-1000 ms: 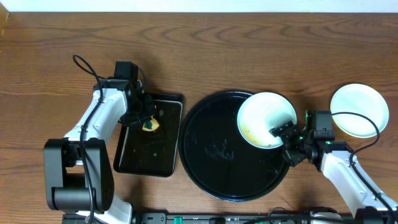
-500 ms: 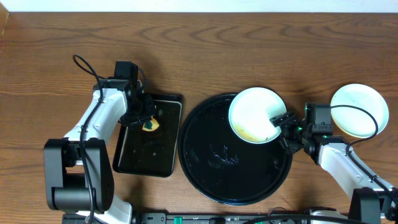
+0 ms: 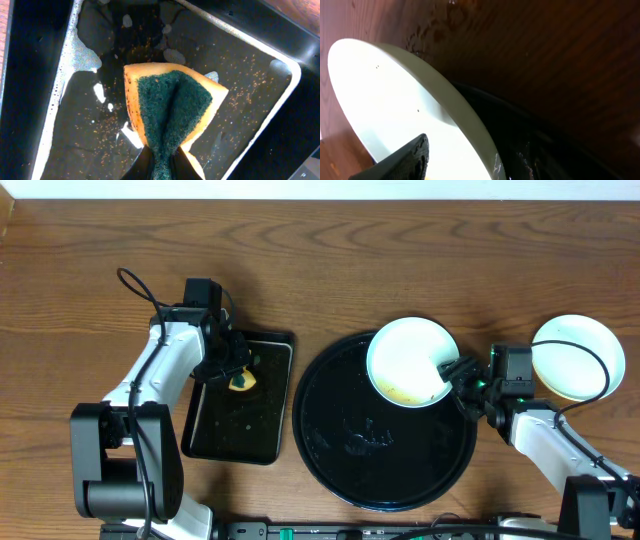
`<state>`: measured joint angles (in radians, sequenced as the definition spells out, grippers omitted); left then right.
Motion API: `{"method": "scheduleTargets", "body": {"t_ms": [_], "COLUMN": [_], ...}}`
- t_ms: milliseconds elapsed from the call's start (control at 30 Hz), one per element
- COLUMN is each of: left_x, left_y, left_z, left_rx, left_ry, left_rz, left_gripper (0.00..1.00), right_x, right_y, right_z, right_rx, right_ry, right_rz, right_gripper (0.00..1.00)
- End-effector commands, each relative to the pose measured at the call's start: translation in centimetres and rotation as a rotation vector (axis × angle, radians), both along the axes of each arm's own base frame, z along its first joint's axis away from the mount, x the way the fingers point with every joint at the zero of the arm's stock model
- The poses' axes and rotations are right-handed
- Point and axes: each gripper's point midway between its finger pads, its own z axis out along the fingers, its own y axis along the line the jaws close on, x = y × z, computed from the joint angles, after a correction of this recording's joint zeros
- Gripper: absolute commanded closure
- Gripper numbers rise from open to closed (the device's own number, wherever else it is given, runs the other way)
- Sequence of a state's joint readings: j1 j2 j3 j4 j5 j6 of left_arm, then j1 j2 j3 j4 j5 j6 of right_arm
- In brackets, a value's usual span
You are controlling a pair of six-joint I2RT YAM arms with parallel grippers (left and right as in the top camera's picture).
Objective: Clean dirty plates on tray and stack at the side
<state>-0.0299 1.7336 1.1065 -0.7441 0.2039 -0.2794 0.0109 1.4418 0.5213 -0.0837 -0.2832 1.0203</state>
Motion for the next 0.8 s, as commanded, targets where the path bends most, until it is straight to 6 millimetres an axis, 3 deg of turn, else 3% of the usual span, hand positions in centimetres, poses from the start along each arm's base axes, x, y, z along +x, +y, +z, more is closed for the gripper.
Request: {"method": "scheduleTargets", "body": {"t_ms": [0, 100, 167, 200, 267, 300, 767], "left_x": [-0.2, -0.2, -0.2, -0.3, -0.3, -0.3, -0.4], "left_y": [-0.1, -0.1, -0.1, -0.1, -0.1, -0.1, -0.1], "left_z": [0.0, 0.0, 0.0, 0.0, 0.0, 0.0, 0.0], "left_rx": [-0.003, -0.003, -0.003, -0.003, -0.003, -0.003, -0.003], "left_ry": [0.001, 0.001, 0.001, 0.001, 0.001, 0.002, 0.008], "left_rz": [-0.021, -0.021, -0.021, -0.021, -0.021, -0.021, -0.020], "left_gripper": [0.92, 0.92, 0.92, 0.92, 0.93, 0.92, 0.92], "right_x": [-1.6, -1.8, -1.9, -1.9, -2.0, -1.9, -2.0], "right_y": [-1.8, -1.7, -1.7, -1.7, -1.3, -1.1, -0.1], "right_z": [-2.6, -3.4, -4.0, -4.2, -4.9, -5.1, -4.3], "right_rx": [-0.115, -0.116, -0.117, -0.121, -0.118, -0.116, -0.119], "right_ry": [0.064, 0.087, 0.103, 0.103, 0.114, 0.116, 0.099], "right_rz": [-0.006, 0.000, 0.003, 0.014, 0.031, 0.036, 0.167], "right_gripper": [0.38, 0.49, 0.50, 0.57, 0.92, 0.99, 0.98]}}
